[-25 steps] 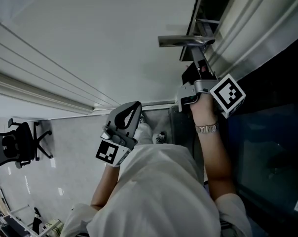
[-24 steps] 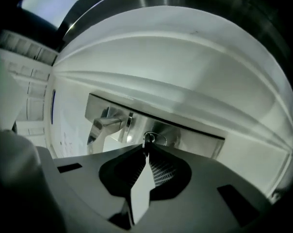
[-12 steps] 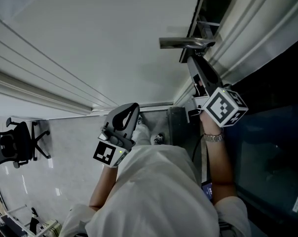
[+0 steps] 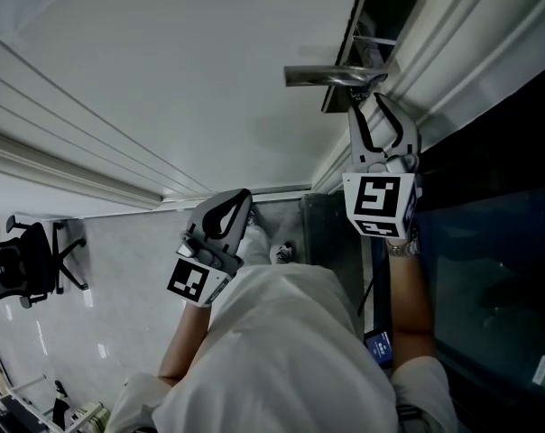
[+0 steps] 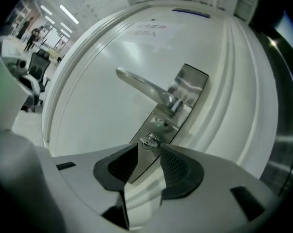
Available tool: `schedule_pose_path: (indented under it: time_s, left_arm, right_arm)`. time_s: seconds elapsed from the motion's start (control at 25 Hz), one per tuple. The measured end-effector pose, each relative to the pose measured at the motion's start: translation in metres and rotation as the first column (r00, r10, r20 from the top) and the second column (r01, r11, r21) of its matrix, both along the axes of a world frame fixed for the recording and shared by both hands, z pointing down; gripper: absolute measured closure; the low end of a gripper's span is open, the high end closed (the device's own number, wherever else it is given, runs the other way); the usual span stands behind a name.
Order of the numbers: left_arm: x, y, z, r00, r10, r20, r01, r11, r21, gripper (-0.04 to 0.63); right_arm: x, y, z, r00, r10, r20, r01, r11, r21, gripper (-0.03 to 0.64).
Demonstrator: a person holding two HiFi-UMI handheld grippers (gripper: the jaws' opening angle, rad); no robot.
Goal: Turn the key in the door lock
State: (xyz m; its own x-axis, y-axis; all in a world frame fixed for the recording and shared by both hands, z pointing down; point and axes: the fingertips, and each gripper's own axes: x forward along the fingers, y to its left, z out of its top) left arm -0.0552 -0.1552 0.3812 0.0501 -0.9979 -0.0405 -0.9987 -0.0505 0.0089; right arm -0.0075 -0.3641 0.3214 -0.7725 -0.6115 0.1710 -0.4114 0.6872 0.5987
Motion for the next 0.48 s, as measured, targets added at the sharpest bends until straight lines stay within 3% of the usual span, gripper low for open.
schedule_pose_path:
  time_s: [0.12,0.24,0.48]
  left_arm:
    - [-0.002,0.001,0.001,1.0,-0.014,-0.012,0.014,1.0,-0.01,0.592]
    - [-0.004,0.002,-0.002,1.0,-0.02,-0.016,0.02,1.0,-0.003,0.592]
    - [-0.003,-0.001,-0.006,1.0,-0.023,-0.004,0.023,1.0,0.006,0.591]
  right_arm:
    - [-0.007,0.0,0.0,0.99,0.02,-0.137,0.002,0.988,0.153,0.494]
    - [-0.016,0.002,0.001,0.978,0.034,-0.205,0.018,0.969,0.246,0.494]
    - [-0.023,-0.003,-0.001,0.982,0.045,-0.184,0.003,0.968,0.252,0.51]
